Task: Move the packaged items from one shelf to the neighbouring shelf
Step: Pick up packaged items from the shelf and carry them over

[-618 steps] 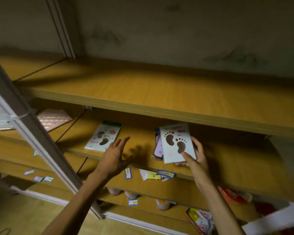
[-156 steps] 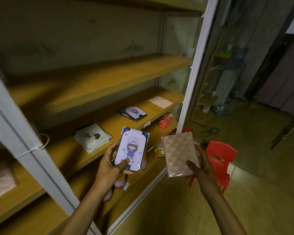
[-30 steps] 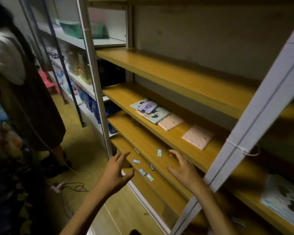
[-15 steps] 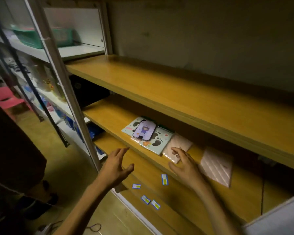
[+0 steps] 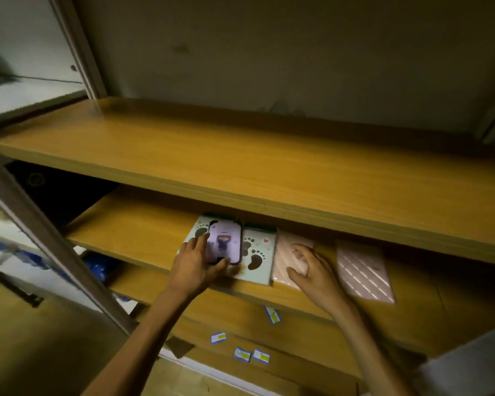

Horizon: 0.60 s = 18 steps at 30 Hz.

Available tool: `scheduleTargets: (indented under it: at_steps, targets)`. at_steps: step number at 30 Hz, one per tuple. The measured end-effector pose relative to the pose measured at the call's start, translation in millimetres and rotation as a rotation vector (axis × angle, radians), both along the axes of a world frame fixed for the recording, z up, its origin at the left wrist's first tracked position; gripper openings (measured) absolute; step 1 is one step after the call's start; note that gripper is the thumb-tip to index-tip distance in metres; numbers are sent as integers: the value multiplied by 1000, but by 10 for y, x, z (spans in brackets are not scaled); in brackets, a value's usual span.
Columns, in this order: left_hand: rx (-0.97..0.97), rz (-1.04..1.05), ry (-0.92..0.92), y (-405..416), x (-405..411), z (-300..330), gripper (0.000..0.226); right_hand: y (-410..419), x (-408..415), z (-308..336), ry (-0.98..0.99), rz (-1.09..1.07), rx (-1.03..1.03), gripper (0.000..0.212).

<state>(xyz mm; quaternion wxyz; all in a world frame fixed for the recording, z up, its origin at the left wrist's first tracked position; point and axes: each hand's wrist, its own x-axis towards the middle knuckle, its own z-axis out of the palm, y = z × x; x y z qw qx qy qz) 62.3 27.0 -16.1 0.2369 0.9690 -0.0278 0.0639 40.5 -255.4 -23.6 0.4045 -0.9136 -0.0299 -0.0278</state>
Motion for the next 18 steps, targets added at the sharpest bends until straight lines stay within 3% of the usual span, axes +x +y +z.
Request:
scheduleTargets:
  at_steps: [5,9,18]
  targets:
    - [95,3,126,37,309,-115,100,250,-60,-22,-25,-91,-29,48]
    - [71,-57,83,-1,398,-216,101,403,-168,-88,-40,-167,-43,46]
    - [-468,-202,38,122,479,-259,106,544,-403,-183,-58,-280,-19,47]
